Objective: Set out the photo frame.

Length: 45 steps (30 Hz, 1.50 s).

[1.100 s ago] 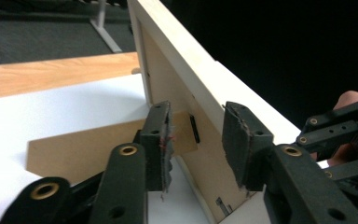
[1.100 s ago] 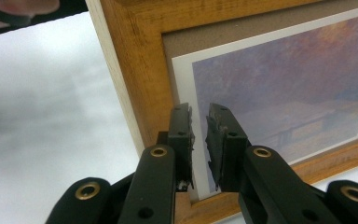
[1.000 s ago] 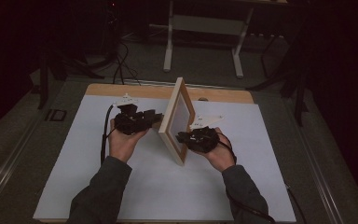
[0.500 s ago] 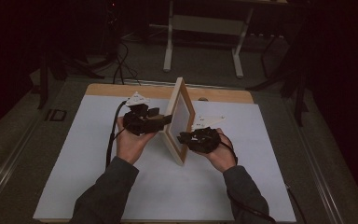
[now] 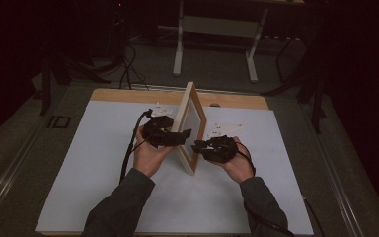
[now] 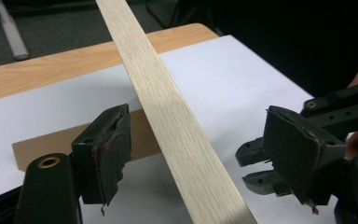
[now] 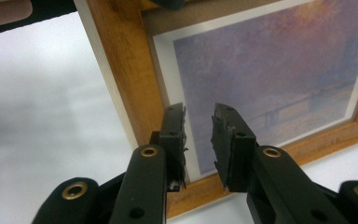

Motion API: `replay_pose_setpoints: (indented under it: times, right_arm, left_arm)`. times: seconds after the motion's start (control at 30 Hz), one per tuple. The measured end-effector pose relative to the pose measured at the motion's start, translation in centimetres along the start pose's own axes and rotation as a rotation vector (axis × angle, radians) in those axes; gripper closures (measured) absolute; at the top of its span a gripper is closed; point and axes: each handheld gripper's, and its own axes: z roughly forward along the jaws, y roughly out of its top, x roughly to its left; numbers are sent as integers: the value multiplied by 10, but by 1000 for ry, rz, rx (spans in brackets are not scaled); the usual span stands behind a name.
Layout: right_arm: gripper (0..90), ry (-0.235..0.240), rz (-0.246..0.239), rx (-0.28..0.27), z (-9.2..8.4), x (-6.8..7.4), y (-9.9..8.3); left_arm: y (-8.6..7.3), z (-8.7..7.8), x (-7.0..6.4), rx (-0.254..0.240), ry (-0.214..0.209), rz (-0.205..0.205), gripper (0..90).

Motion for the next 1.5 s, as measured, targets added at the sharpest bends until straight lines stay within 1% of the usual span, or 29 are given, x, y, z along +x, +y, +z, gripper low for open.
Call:
replay_pose_setpoints:
  times: [0.07,0.1,0.27,0.33,0.47,0.53,0.63,0.73,0.77,0.83,0.9,1.03,1.17,1.4,1.5]
  right_arm:
    - [734,0,0,2,0,0,-1]
    - [732,-5,-4,12,-1,-1,-4]
    - [731,-13,4,14,-6,-4,-8]
    - [730,-18,8,11,-8,-6,-9]
    - [727,-23,10,8,-12,-7,-12]
    - [726,-22,11,10,-13,-8,-13]
    - [726,-23,13,10,-13,-9,-14]
    - [726,-22,17,11,-12,-9,-16]
    - [726,-21,18,13,-12,-9,-16]
    - [726,-20,20,14,-11,-9,-17]
    - [726,-21,21,16,-10,-9,-18]
    - [726,-21,20,17,-11,-9,-19]
    - [726,-24,21,13,-12,-10,-18]
    - [726,-25,23,17,-13,-11,-20]
    - [726,-27,27,18,-13,-12,-21]
  left_arm:
    - [-1,2,0,5,3,-5,267]
    - [-2,3,-1,8,0,-14,274]
    - [-5,7,-4,24,4,-9,316]
    - [-6,9,-4,34,2,-10,332]
    - [-9,12,-3,45,-11,-28,382]
    - [-10,14,-3,55,-13,-25,409]
    - [-10,15,-4,71,-3,-18,461]
    - [-11,14,-3,73,5,-27,521]
    - [-11,14,-3,74,7,-25,523]
    - [-11,14,-4,78,22,-15,536]
    - [-11,14,-4,78,31,-19,549]
    - [-11,13,-1,80,62,-19,594]
    - [-11,12,2,82,74,-20,629]
    - [-12,10,5,84,98,-5,672]
    - [-12,9,11,79,95,-19,692]
